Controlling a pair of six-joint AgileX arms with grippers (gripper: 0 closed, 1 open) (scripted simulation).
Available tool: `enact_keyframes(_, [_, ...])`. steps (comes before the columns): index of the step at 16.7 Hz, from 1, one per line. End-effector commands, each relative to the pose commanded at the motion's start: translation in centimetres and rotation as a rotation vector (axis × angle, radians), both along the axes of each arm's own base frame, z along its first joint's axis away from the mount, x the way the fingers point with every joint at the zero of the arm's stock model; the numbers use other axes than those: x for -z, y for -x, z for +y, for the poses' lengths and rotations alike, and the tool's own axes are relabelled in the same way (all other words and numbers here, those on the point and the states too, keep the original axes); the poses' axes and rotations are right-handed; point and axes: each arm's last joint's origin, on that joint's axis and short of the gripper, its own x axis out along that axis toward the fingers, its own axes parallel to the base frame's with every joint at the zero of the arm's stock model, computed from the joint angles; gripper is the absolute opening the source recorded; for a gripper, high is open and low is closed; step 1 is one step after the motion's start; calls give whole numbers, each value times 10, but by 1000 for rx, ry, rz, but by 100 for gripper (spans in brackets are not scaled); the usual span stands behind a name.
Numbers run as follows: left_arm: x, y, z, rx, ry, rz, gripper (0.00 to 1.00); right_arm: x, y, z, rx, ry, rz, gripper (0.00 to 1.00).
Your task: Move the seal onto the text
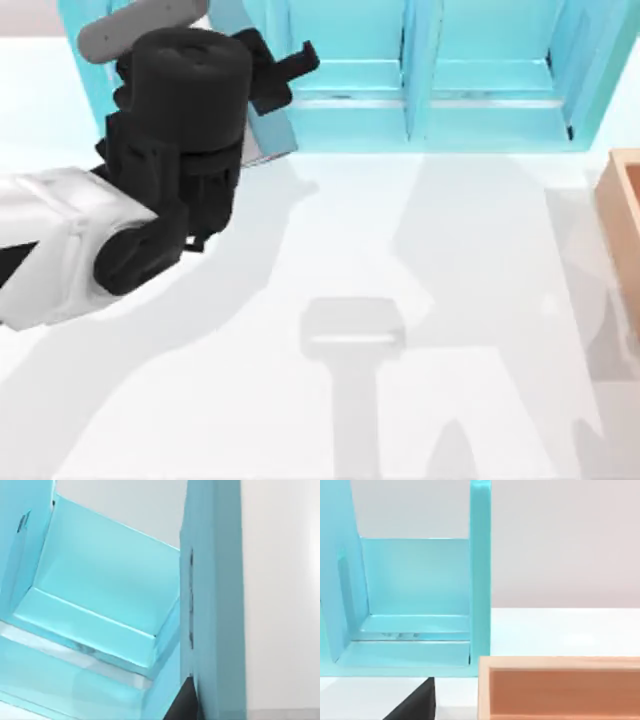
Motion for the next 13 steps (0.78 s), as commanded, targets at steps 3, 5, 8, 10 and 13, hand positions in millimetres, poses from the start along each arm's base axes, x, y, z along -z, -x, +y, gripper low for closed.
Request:
enact_keyframes(3, [25,2,-43,-97,243,47,0,0,0,0,0,0,0,100])
enact_keyframes(5, [43,9,-72,-168,415,60,0,0,0,0,0,0,0,100])
enact_keyframes(8, [68,25,-109,-265,660,51,0,0,0,0,0,0,0,100])
enact_keyframes(10, [83,38,-130,-313,797,32,0,0,0,0,0,0,0,100])
enact_keyframes(13, [99,57,-153,-358,952,-1,0,0,0,0,0,0,0,100])
